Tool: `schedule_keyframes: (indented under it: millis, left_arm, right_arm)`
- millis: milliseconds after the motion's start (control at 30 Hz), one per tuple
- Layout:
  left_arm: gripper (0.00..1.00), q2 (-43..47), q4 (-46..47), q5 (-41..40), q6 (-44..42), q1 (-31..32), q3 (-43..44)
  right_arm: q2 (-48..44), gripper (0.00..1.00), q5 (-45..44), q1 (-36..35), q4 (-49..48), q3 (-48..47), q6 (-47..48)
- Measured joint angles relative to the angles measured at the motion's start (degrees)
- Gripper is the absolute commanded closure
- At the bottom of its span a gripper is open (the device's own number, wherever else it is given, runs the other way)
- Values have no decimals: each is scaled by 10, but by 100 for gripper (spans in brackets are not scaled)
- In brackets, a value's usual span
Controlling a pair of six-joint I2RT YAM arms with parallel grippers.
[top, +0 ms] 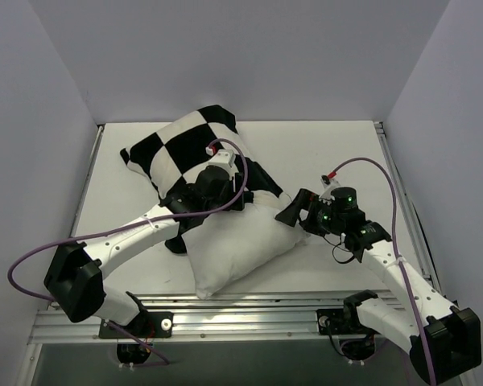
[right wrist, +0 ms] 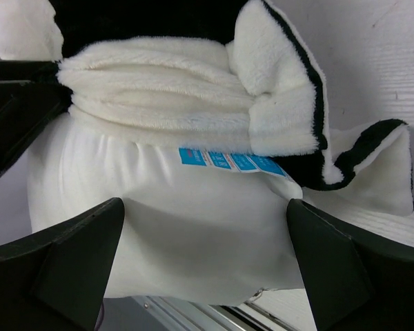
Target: Remove the pillowcase from the pillow
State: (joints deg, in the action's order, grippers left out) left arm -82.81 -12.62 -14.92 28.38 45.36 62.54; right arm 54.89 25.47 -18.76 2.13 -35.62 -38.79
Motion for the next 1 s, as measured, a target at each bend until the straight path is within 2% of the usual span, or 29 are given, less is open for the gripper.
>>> schedule_keyframes:
  millis: [367, 433, 467, 500, 600, 667, 800, 1000]
  left_arm:
    - [30, -34, -23, 0, -1, 2, 39]
    - [30, -40, -25, 0, -1, 3, 45]
    - [30, -44, -30, 1, -3, 3, 51]
    - [30, -46, -35, 1, -6, 3, 57]
    - [29, -50, -58, 9, -24, 3, 80]
    - [25, -53, -81, 21, -58, 3, 106]
    - [23, -82, -144, 63, -158, 4, 208]
    - [22, -184, -228, 156, -294, 4, 412]
  right_arm:
    - [-8, 0, 3, -84, -12, 15, -33]
    - [11, 13, 4, -96, -25, 14, -33]
    - [22, 24, 5, -99, -30, 14, -33]
    - [33, 54, 5, -100, -33, 14, -30]
    - [55, 92, 4, -102, -33, 13, -16]
    - [57, 100, 0, -103, -28, 7, -5]
    - [49, 100, -16, -106, -1, -23, 30]
    - [45, 100, -40, -109, 41, -59, 79]
